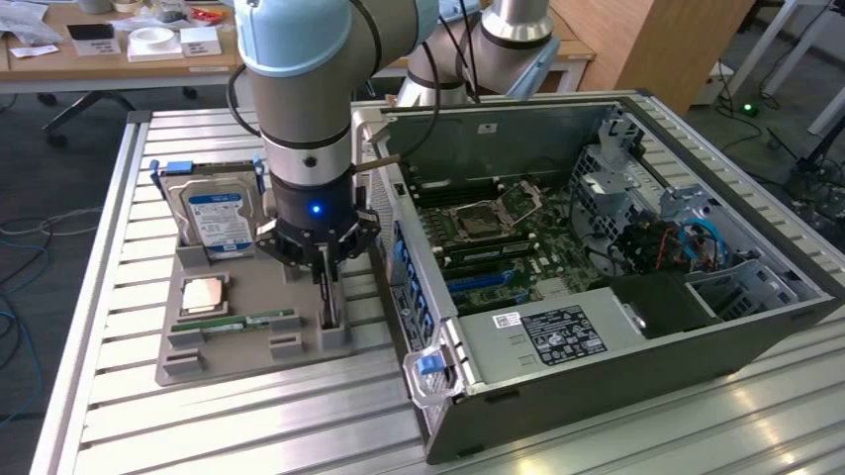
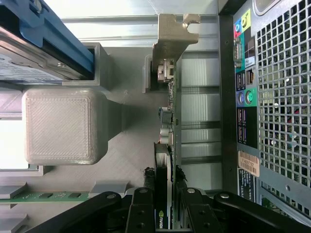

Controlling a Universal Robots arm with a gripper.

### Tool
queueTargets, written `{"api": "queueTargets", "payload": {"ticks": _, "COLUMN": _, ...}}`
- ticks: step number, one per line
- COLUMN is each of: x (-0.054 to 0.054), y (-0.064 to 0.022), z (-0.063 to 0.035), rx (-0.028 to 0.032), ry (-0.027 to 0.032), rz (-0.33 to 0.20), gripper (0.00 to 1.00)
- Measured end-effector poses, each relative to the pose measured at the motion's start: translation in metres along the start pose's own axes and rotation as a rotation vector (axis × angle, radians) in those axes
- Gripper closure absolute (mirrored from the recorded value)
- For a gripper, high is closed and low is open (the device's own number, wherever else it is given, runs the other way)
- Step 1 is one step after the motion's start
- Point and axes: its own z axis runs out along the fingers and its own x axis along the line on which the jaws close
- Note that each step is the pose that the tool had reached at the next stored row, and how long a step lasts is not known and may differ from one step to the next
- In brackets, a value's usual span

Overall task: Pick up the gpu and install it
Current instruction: 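Pick up the gpu and move the gpu toward the slot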

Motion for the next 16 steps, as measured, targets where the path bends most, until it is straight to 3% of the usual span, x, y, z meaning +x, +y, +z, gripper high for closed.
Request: {"api": "queueTargets", "payload": {"ticks": 16, "x": -0.0001, "y": 0.0003, "z": -0.0063, "rx": 0.0001, "ry": 0.0, "rz": 0.0, "gripper": 0.74}}
